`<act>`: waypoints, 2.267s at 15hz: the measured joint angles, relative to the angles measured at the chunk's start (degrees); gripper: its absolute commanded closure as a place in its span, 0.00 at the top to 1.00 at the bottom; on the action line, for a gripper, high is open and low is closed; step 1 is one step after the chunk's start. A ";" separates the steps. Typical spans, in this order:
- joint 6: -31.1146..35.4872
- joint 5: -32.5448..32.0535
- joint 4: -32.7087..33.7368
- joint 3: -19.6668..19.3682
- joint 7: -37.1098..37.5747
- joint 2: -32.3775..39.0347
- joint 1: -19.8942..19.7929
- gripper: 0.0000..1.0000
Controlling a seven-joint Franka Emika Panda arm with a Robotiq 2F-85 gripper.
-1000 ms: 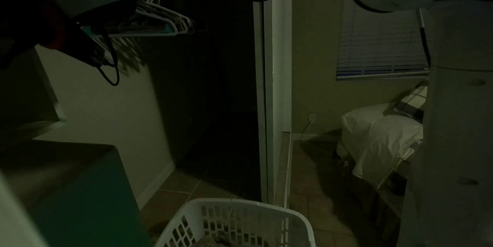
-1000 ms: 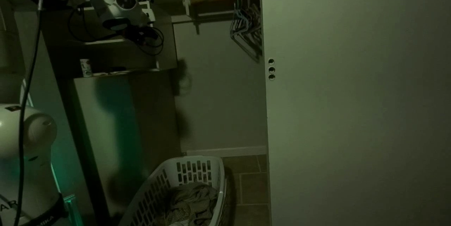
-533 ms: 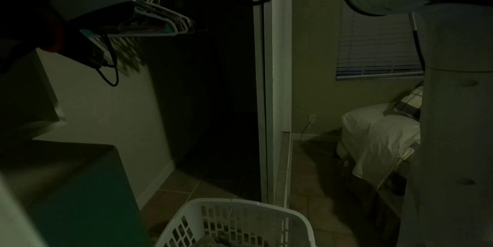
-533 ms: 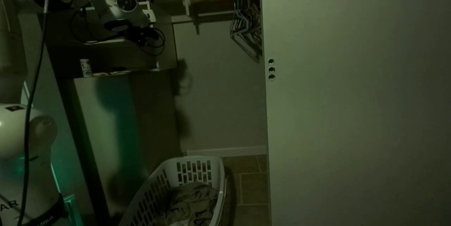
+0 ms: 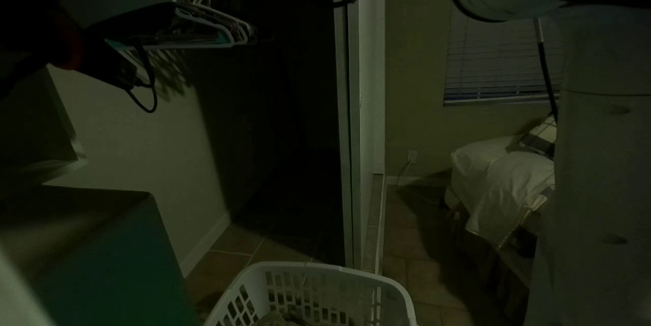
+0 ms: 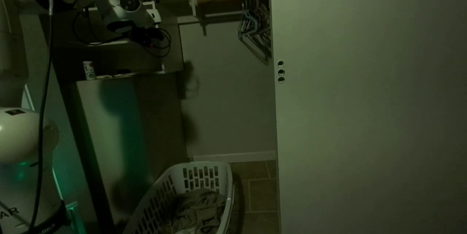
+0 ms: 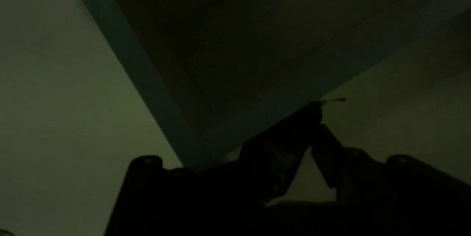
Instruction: Move the black object to the lower shelf
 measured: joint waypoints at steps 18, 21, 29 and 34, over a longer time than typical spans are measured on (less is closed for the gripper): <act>-10.73 0.41 -0.99 -1.02 -2.94 -3.35 -2.70 0.07; -16.91 1.15 -1.00 -1.61 -4.59 -5.15 -3.56 0.07; -21.20 0.38 -1.27 -2.40 -5.56 -6.87 -3.83 0.59; -13.53 -9.89 -1.46 -0.71 -0.32 -6.87 -2.55 0.92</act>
